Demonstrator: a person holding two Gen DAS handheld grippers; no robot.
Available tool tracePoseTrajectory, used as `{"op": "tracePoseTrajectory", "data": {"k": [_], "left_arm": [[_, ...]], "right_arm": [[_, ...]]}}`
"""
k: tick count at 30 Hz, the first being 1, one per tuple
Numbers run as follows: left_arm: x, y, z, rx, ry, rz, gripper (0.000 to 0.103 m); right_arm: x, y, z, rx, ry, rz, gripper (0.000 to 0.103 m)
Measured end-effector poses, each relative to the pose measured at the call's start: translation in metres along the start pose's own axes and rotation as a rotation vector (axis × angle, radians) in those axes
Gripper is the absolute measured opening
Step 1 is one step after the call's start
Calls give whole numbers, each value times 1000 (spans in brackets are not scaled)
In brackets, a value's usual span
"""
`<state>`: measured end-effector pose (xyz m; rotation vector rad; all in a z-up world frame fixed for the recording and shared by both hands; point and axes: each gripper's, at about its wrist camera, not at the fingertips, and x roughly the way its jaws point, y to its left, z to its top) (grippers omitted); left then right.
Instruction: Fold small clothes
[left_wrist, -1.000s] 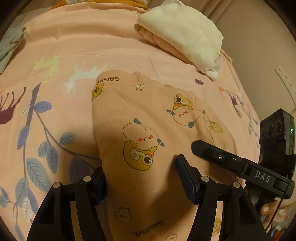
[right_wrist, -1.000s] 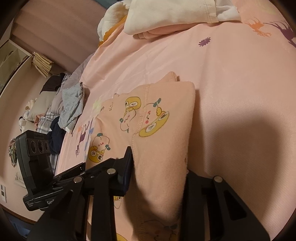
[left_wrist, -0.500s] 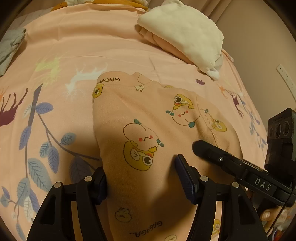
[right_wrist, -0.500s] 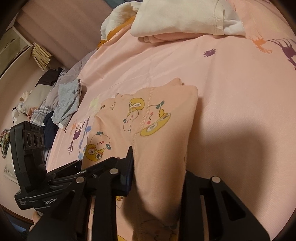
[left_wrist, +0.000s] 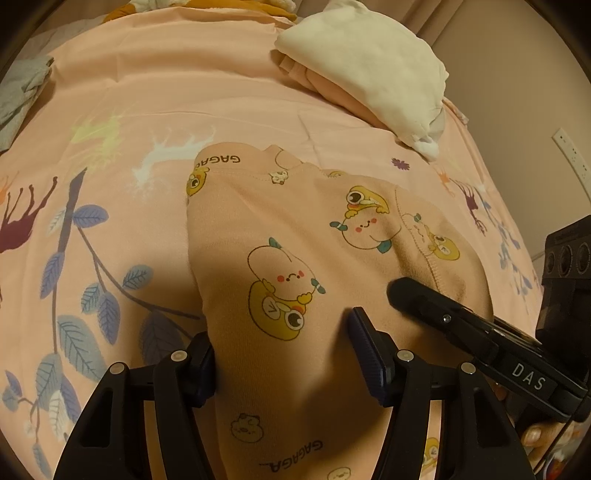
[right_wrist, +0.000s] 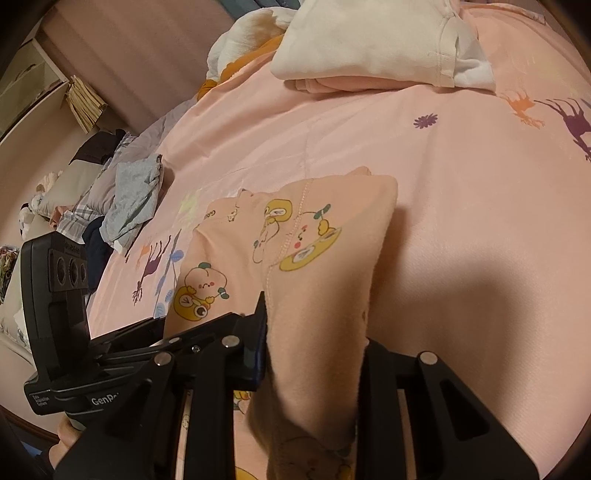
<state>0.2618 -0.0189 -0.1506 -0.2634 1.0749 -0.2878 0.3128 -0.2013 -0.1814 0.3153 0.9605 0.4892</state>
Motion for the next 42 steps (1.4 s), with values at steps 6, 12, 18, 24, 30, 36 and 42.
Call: {"op": "tracePoseTrajectory", "data": {"k": [6,12,18,24,30,36,42], "left_arm": [[1,1,1,-3,-3,-1,58],[-1,2,1,-7,-12,2,53],[-4,3,0,-13,-19,4,46],[-10,3,-1,-12,-29,2,42],[-16,1,-1,-8,-40,1,36],[-22,0,0,-3,-49,-2,28],[-25,-1,-1,-5,-49,-12,23]], "right_arm": [[-3,2,-1,-5,-10,1,24],[-6,5,-4,-5,-22,3,23],[-11,10,-6,-9,-37,7,23],[-17,16,-6,-22,-52,12,22],[-24,22,-7,-28,-66,18,22],[-29,24,-8,-23,-78,25,22],[-35,24,-10,-16,-87,29,22]]}}
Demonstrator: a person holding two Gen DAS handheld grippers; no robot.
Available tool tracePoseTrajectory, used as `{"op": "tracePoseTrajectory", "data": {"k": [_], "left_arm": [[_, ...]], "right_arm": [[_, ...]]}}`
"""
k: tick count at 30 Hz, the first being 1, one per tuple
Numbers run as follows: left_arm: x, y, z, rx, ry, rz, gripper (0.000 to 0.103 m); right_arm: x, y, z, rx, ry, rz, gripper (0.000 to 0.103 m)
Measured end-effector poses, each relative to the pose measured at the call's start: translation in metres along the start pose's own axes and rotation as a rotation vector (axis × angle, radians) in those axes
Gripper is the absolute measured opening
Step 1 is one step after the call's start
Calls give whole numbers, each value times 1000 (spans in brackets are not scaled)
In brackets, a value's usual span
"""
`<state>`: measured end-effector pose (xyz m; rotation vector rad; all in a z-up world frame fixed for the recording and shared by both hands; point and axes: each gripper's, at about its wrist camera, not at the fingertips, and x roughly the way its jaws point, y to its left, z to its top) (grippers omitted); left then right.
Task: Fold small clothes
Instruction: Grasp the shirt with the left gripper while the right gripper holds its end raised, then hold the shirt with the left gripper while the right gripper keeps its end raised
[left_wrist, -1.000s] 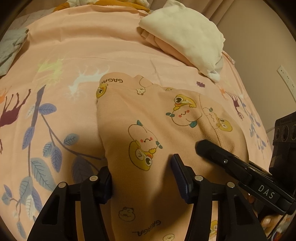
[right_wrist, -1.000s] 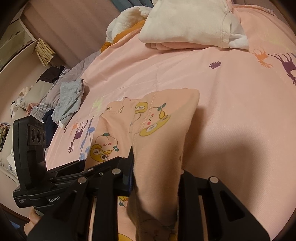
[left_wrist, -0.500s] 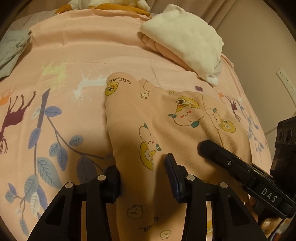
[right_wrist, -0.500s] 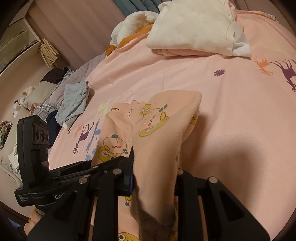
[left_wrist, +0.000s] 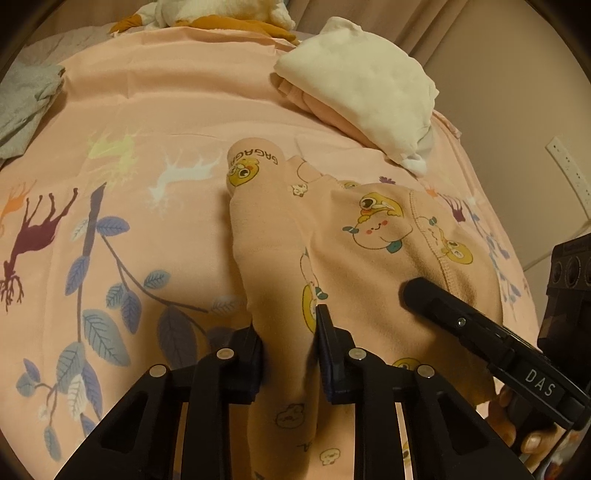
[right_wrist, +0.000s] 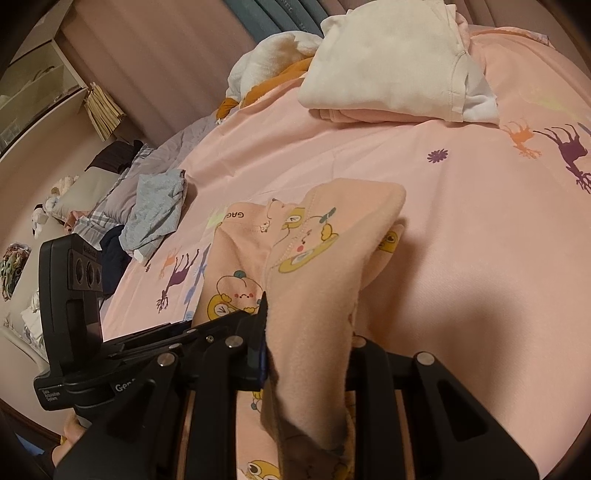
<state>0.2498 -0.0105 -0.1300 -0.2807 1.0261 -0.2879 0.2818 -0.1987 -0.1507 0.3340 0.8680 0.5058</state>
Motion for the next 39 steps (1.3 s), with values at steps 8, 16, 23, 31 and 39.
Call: {"op": "tracePoseTrajectory", "data": {"k": [8,16,23,31,39], "left_arm": [[-10,-6,-2,11,-14,-8,22],[-26,-12,-4,24,-32,-7,22],[-41,-18,-7,35,-46,-8,22],[-57,-28,-10,57,-67,-9,22],[-71,-34,-17,69,-79,-2,22]], "right_arm": [[-12,1,0,-2,-17,6,22],[-27,7,-1,-9,-35,12,22],[-40,14,-4,-21,-47,18,22],[-56,20,-8,-27,-63,25,22],[-68,26,-13,-42,-72,31,22]]}}
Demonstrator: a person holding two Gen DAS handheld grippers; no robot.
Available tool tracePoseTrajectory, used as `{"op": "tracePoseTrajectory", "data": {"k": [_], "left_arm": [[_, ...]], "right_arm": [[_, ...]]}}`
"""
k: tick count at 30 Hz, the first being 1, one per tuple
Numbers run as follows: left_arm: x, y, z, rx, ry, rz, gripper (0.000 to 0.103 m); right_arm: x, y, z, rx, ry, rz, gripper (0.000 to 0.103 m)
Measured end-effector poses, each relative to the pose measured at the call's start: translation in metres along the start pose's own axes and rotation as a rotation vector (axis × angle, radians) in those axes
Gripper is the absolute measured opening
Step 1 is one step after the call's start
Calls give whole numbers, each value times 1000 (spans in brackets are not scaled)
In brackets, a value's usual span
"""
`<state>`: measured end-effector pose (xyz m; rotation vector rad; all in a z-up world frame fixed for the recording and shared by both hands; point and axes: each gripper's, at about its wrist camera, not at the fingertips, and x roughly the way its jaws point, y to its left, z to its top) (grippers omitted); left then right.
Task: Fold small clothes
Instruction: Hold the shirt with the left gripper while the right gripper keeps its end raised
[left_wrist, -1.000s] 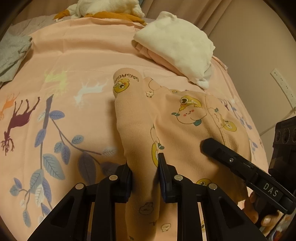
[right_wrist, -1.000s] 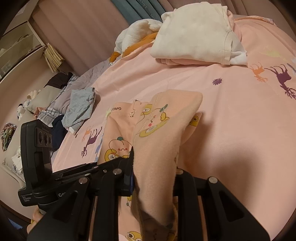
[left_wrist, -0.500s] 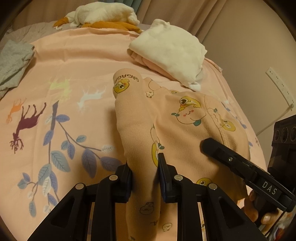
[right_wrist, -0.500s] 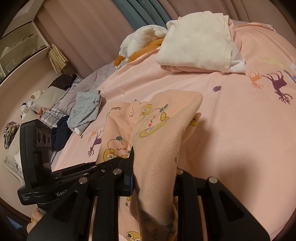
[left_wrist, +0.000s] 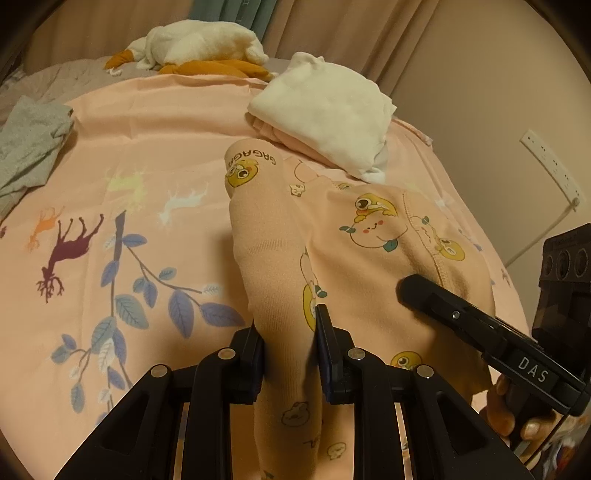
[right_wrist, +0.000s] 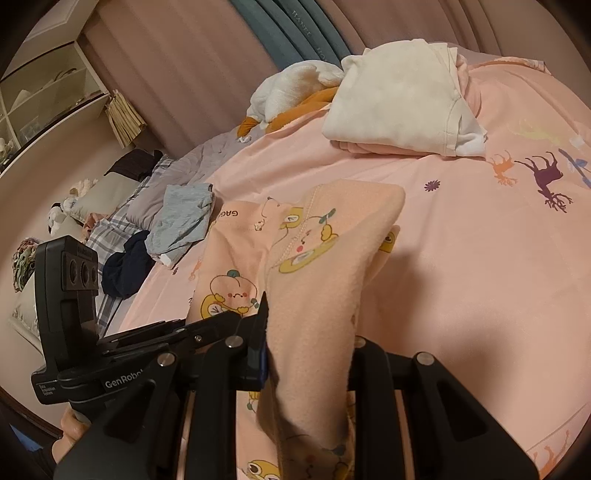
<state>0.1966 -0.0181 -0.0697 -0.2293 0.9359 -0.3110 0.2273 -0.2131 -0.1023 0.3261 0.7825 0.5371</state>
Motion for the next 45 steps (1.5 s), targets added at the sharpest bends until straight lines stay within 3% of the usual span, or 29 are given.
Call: {"op": "tracePoseTrajectory", "data": {"k": [24,45], "left_arm": [[-33,-7,-19,1,-34,12,22],[-51,7,-32,-41,-46,39,22]], "right_arm": [[-22,22,-11,-35,-6,17,22],[-14,46,-21,-64,22,37,22]]}}
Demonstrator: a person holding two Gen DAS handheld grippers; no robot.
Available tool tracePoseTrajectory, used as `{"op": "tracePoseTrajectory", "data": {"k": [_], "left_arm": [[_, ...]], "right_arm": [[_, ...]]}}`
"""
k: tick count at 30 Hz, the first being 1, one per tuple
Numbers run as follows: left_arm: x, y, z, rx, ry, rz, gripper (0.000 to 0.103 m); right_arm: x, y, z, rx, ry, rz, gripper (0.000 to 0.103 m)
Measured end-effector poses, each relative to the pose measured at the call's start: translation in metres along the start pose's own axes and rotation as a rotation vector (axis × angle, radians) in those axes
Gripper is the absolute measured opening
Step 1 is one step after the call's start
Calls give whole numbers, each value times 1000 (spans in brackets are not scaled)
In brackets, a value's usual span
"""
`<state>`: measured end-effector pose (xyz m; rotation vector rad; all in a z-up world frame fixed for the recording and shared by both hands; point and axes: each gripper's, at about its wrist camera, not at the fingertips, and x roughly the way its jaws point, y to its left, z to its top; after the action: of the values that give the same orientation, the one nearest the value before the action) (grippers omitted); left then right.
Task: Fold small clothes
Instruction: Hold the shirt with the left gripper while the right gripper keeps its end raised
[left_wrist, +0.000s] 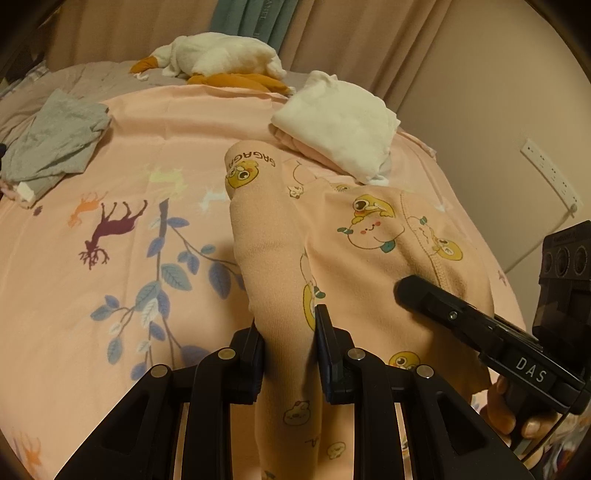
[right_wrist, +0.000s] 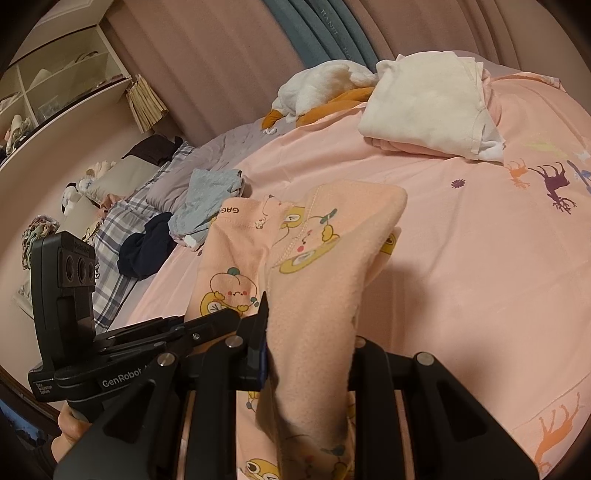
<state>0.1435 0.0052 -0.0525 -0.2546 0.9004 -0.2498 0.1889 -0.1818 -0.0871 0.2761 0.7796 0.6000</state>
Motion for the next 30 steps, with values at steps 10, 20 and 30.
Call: {"op": "tracePoseTrajectory", "data": {"k": [10,20,30], "left_arm": [[-3,13,-3,-27,-2,13,22],[-5,26,-5,-50,0,29,22],[-6,41,-5,-72,-3,44,22]], "right_arm": [[11,12,-1,-15,22,12,22],[26,20,-1,-27,45,22,22],[40,30,0,-41,64,32,22]]}}
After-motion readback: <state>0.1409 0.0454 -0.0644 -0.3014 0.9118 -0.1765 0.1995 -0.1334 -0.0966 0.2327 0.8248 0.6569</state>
